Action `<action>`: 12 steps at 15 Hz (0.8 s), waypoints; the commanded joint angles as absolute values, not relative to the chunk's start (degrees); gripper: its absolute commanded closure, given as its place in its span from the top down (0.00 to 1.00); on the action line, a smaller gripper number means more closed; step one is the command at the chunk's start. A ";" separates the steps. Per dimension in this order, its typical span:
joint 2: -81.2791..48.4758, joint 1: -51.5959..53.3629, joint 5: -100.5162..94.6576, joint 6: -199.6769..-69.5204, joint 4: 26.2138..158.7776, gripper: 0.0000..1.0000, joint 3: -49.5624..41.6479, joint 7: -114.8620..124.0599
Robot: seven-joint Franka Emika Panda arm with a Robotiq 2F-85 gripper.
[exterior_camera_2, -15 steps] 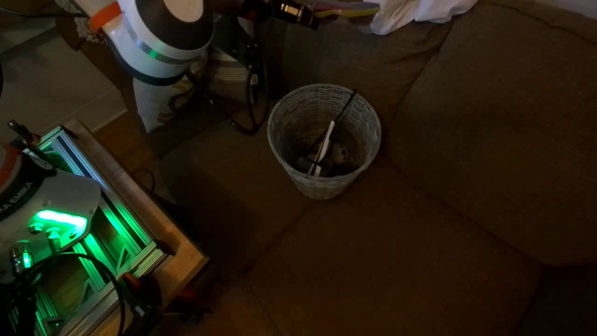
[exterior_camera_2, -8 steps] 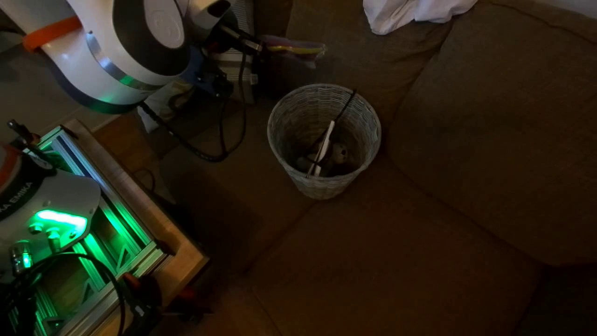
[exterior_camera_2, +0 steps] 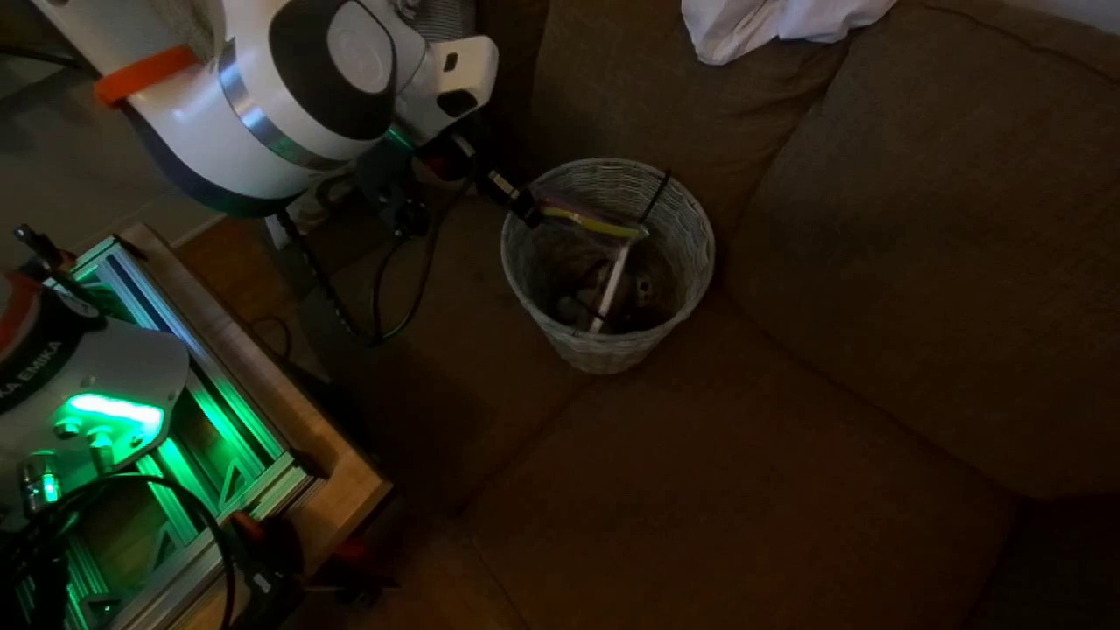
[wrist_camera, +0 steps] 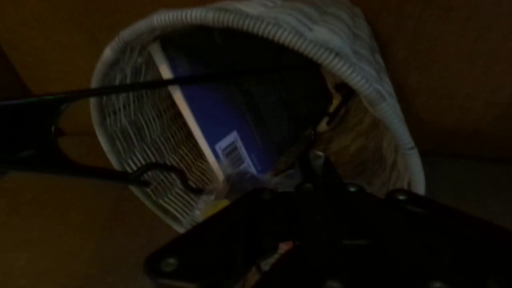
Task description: Move the packet from the backrest of the couch to the basket
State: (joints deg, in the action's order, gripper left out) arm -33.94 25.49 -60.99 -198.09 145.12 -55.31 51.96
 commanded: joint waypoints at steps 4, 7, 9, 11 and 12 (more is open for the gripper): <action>-18.99 1.42 -49.25 -175.36 151.67 0.61 -30.10 38.36; -11.72 -8.35 -37.39 -178.72 153.28 0.83 -21.41 27.01; -6.71 -13.17 -27.80 -180.87 154.52 0.98 -15.57 18.46; -2.01 -20.24 -21.33 -182.56 155.65 1.00 -5.37 13.87; -1.11 -21.43 -16.07 -183.99 155.76 1.00 -0.90 11.56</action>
State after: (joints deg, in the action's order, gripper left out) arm -7.77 -15.13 -27.33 -181.23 151.79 -12.11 19.26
